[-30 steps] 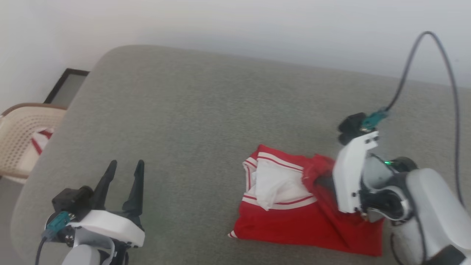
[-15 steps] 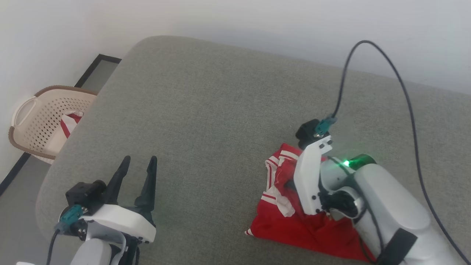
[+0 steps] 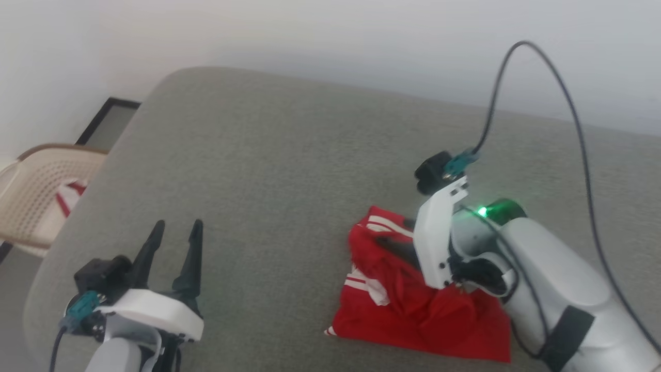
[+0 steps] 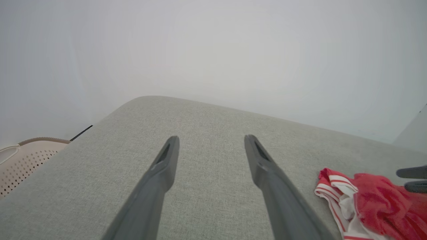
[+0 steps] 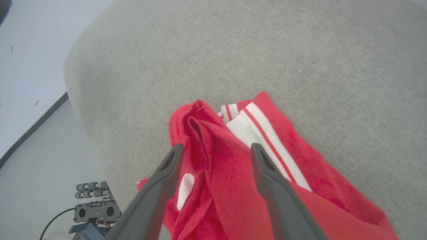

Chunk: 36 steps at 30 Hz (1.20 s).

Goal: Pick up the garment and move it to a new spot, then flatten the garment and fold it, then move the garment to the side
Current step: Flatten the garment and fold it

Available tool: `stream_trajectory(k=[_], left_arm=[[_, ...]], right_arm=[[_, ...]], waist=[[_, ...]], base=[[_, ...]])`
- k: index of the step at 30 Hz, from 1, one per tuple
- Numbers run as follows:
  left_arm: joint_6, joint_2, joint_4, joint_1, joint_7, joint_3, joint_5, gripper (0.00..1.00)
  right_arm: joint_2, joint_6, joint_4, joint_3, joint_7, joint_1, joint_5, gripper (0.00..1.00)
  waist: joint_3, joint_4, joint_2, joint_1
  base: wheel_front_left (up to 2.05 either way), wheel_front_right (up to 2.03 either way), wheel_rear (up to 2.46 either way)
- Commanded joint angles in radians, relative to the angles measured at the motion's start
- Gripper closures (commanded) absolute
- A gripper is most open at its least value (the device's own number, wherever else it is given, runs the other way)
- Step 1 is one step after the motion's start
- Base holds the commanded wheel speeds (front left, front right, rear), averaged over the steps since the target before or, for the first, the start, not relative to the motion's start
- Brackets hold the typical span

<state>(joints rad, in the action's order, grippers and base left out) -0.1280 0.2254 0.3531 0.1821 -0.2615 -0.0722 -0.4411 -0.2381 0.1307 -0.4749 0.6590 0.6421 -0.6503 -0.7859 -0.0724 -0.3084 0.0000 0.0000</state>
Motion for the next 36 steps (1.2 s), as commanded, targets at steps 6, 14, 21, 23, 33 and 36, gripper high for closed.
stream_trajectory(k=[6, 14, 21, 23, 33, 36], left_arm=[[-0.002, 0.011, -0.018, -0.034, -0.005, 0.025, 0.011, 0.00], [-0.003, 0.037, -0.031, -0.073, -0.005, 0.057, 0.008, 0.00], [-0.003, 0.046, -0.052, -0.115, -0.005, 0.092, 0.027, 0.00], [-0.003, 0.050, -0.054, -0.127, -0.005, 0.104, 0.033, 0.00], [-0.003, 0.048, -0.076, -0.175, -0.005, 0.148, 0.054, 0.00], [-0.003, 0.045, -0.080, -0.186, -0.005, 0.159, 0.060, 0.00]], right_arm=[[-0.087, 0.000, 0.078, -0.019, -0.089, -0.004, -0.014, 0.00], [-0.171, 0.000, 0.151, -0.113, -0.272, 0.062, 0.034, 0.00], [-0.222, 0.000, 0.186, -0.252, -0.475, 0.178, 0.104, 0.00], [-0.225, 0.000, 0.186, -0.285, -0.510, 0.215, 0.125, 0.00], [-0.217, 0.000, 0.184, -0.459, -0.691, 0.374, 0.234, 0.00], [-0.201, 0.000, 0.181, -0.508, -0.731, 0.425, 0.260, 0.00]], waist=[[0.035, 0.063, 0.0000, 0.0000], [0.065, 0.144, 0.0000, 0.0000], [0.089, 0.224, 0.0000, 0.0000], [0.092, 0.244, 0.0000, 0.0000], [0.106, 0.311, 0.0000, 0.0000], [0.110, 0.320, 0.0000, 0.0000]], base=[[0.00, 0.00, 0.00], [0.00, 0.00, 0.00], [0.00, 0.00, 0.00], [0.00, 0.00, 0.00], [0.00, 0.00, 0.00], [0.00, 0.00, 0.00]])
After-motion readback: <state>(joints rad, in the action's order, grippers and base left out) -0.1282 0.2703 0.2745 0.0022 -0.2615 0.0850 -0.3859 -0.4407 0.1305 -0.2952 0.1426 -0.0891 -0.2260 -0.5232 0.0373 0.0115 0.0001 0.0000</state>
